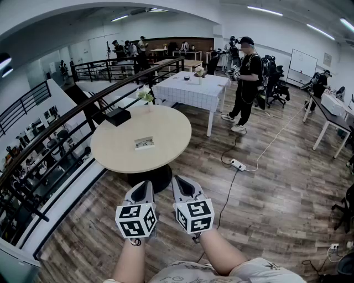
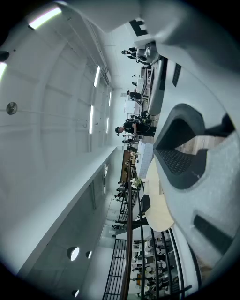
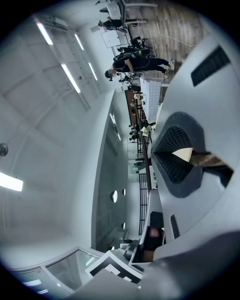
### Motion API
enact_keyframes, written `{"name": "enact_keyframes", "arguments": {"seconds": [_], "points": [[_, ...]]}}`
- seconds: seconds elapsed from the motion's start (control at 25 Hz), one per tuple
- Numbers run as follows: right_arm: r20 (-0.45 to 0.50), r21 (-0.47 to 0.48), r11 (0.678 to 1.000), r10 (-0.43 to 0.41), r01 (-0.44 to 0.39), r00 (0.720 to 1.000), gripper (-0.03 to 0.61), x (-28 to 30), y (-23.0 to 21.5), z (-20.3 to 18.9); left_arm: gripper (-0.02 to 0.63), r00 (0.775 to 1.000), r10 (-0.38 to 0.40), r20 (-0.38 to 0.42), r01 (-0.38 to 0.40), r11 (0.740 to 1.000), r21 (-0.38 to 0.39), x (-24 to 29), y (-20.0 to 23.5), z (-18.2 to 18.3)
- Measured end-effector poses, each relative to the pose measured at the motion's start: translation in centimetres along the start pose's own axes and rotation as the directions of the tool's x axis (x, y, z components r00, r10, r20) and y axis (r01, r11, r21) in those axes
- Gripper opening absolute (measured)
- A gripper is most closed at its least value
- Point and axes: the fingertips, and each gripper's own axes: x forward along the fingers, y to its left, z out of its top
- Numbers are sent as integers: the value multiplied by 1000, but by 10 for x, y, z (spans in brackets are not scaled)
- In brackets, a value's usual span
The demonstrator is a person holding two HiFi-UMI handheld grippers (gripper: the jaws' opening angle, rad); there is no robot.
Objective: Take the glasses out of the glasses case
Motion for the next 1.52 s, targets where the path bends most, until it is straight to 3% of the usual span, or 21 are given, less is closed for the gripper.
{"name": "enact_keyframes", "arguments": {"seconds": [0.56,0.92,1.2,1.52], "points": [[6,7,999,-39,39,999,14,18,62,-16,11,999,-36,-4,36,999,-29,-28,55,-10],[-11,37,992,-119,119,993,15,24,104,-37,12,995,-87,-44,86,996,-36,-56,92,-33],[-28,30,992,-124,125,992,15,38,114,-41,12,994,-98,-54,96,995,-34,-57,106,-35],[-28,41,993,-106,107,994,15,78,100,-54,12,993,-91,-72,91,996,1,-21,122,-40]]}}
